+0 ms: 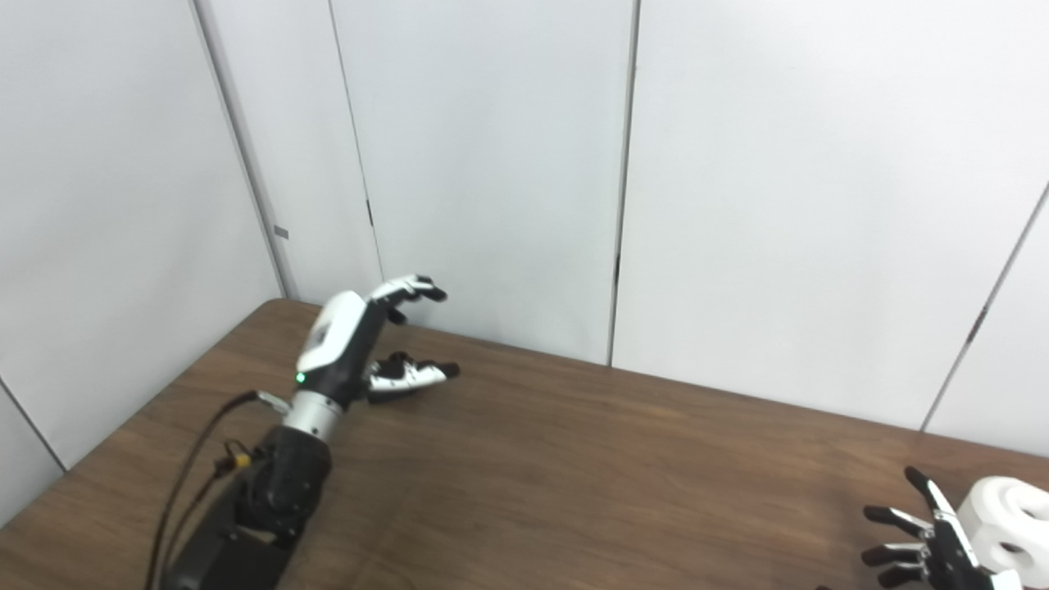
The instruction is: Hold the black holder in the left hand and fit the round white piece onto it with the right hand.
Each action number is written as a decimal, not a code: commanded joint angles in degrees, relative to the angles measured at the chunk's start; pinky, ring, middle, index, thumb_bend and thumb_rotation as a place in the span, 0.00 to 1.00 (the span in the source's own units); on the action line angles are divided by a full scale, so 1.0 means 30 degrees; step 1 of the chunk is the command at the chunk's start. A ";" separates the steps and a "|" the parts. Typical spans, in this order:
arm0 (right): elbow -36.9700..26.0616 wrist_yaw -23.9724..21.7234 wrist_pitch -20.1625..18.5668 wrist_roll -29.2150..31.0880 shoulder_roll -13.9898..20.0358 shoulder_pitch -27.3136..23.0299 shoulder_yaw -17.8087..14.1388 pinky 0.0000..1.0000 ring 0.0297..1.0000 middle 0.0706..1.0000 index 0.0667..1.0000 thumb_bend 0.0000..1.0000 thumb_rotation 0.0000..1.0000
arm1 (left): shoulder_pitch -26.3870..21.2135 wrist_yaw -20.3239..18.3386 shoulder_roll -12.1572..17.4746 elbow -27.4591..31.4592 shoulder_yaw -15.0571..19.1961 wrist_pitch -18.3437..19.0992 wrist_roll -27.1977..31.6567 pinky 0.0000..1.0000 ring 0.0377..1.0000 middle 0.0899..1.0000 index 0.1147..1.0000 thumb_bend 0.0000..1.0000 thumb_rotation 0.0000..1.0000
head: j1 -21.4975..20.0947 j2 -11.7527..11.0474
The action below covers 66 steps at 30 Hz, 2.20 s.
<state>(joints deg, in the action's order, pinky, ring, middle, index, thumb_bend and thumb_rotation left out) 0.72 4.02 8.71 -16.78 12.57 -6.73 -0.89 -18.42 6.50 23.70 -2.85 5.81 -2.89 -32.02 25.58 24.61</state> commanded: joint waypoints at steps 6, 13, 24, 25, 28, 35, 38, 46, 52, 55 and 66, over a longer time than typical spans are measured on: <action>-0.0730 -0.0002 0.0392 0.0144 0.0164 -0.0528 -0.0099 0.45 0.54 0.71 0.92 0.62 0.03 | -0.0888 0.1420 0.1366 -0.0879 0.0424 0.0619 -0.1068 0.76 0.87 0.88 0.72 0.86 0.26 | 0.0134 0.0020; -0.0798 0.0009 0.0400 0.0147 0.0169 -0.0516 -0.0123 0.45 0.54 0.70 0.92 0.62 0.05 | -0.1143 0.1376 0.1947 -0.1750 0.0534 0.1395 -0.0929 0.77 0.89 0.90 0.73 0.91 0.25 | 0.0151 0.0098; -0.1003 0.0054 0.0166 0.0121 0.0222 -0.0422 -0.0272 0.43 0.53 0.69 0.91 0.61 0.06 | -0.1633 0.1799 0.2108 -0.2982 -0.0066 0.3503 -0.1877 0.91 1.00 1.00 0.72 1.00 0.40 | 0.0196 0.0347; -0.1002 0.0033 0.0160 0.0176 0.0223 -0.0425 -0.0295 0.44 0.53 0.69 0.91 0.61 0.06 | -0.1675 0.1679 0.2154 -0.3088 -0.0159 0.3685 -0.1879 0.93 1.00 1.00 0.72 1.00 0.42 | 0.0222 0.0372; -0.0873 0.0020 0.0289 0.0135 0.0274 -0.0450 -0.0307 0.44 0.53 0.70 0.90 0.61 0.08 | -0.1841 0.1741 0.2306 -0.3571 -0.0563 0.4165 -0.2254 0.93 1.00 1.00 0.74 1.00 0.47 | 0.0223 0.0372; -0.0895 -0.0076 0.0159 0.0163 0.0366 -0.0483 -0.0323 0.44 0.54 0.69 0.90 0.62 0.10 | -0.2112 0.1979 0.2298 -0.4628 -0.1192 0.4614 -0.2391 0.91 1.00 1.00 0.74 1.00 0.56 | 0.0183 0.0452; -0.1011 -0.0129 -0.0062 0.0210 0.0370 -0.0501 -0.0360 0.44 0.54 0.69 0.90 0.62 0.09 | -0.2098 0.1500 0.2250 -0.4912 -0.1316 0.4792 -0.1944 0.95 1.00 1.00 0.74 1.00 0.57 | 0.0192 0.0499; -0.1513 -0.0402 -0.0489 0.0228 0.0394 -0.0445 -0.0468 0.43 0.53 0.69 0.90 0.62 0.06 | -0.2250 0.1582 0.2296 -0.6213 -0.1821 0.4401 -0.1478 0.96 1.00 1.00 0.73 1.00 0.59 | 0.0138 0.0646; -0.1685 -0.0563 -0.0573 0.0266 0.0455 -0.0324 -0.0581 0.43 0.53 0.69 0.90 0.63 0.08 | -0.2570 0.2111 0.2460 -0.8085 -0.2700 0.4229 -0.1774 0.92 1.00 1.00 0.72 1.00 0.55 | 0.0018 0.0770; -0.1764 -0.0637 -0.0595 0.0277 0.0470 -0.0265 -0.0653 0.43 0.53 0.69 0.89 0.63 0.08 | -0.2635 0.2274 0.2415 -0.8584 -0.2950 0.4255 -0.1682 0.90 1.00 1.00 0.71 1.00 0.56 | 0.0008 0.0837; -0.1986 -0.0852 -0.0686 0.0323 0.0594 -0.0131 -0.0718 0.42 0.52 0.68 0.89 0.64 0.09 | -0.3138 0.4041 0.1881 -1.0501 -0.3758 0.4438 -0.1935 0.87 1.00 1.00 0.70 1.00 0.46 | -0.0072 0.0961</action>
<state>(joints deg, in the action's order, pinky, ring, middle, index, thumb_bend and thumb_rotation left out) -3.42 1.48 6.18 -16.43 13.33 -5.99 -2.51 -25.07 15.87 28.38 -34.37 -5.38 10.78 -36.47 25.40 27.42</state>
